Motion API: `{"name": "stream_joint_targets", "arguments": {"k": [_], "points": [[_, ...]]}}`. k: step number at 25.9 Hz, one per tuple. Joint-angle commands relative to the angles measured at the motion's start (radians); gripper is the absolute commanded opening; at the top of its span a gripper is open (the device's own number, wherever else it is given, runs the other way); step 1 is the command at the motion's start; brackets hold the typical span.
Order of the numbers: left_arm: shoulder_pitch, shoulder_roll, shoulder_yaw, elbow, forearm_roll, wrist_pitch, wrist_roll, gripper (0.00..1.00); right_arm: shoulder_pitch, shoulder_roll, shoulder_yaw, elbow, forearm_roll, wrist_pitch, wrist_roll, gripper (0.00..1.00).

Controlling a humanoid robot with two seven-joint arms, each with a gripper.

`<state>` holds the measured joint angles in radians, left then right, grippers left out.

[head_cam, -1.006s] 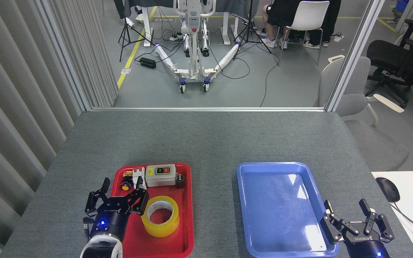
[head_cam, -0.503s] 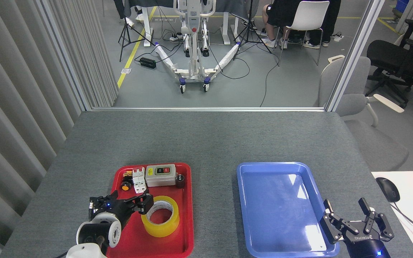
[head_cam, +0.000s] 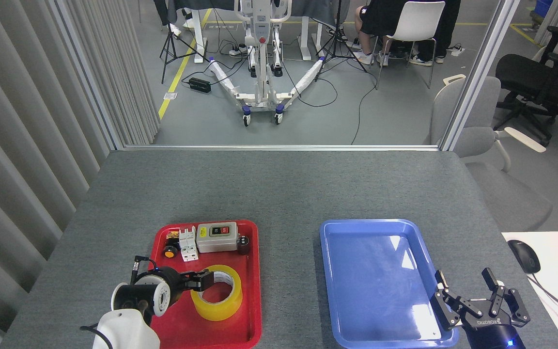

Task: Place and move tape with both arms
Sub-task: 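Grasp the yellow tape roll's edge with the left gripper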

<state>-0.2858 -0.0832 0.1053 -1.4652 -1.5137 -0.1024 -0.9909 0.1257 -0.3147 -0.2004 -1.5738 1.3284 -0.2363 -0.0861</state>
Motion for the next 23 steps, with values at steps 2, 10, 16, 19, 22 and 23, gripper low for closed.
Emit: {"name": "stream_joint_targets", "arguments": {"k": [2, 10, 16, 19, 22, 23], "points": [[-0.021, 0.005, -0.022, 0.046, -0.002, 0.010, -0.003, 1.00, 0.000, 0.000, -0.002, 0.000, 0.000, 0.000, 0.000, 1.00], [-0.053, 0.014, -0.044, 0.123, -0.003, 0.023, -0.044, 1.00, 0.002, 0.000, -0.002, 0.002, 0.000, 0.002, 0.000, 1.00], [-0.076, 0.040, -0.073, 0.189, -0.010, 0.027, -0.084, 1.00, 0.003, -0.001, -0.005, 0.002, 0.000, 0.002, 0.000, 1.00], [-0.085, 0.043, -0.079, 0.209, -0.010, 0.027, -0.083, 1.00, 0.003, -0.001, -0.007, 0.002, 0.000, 0.002, 0.000, 1.00], [-0.089, 0.053, -0.095, 0.240, -0.013, 0.030, -0.081, 1.00, 0.006, -0.001, -0.008, 0.002, 0.000, 0.003, 0.000, 1.00], [-0.092, 0.054, -0.099, 0.246, -0.016, 0.036, -0.080, 1.00, 0.006, -0.001, -0.007, 0.002, 0.000, 0.003, 0.000, 1.00]]}}
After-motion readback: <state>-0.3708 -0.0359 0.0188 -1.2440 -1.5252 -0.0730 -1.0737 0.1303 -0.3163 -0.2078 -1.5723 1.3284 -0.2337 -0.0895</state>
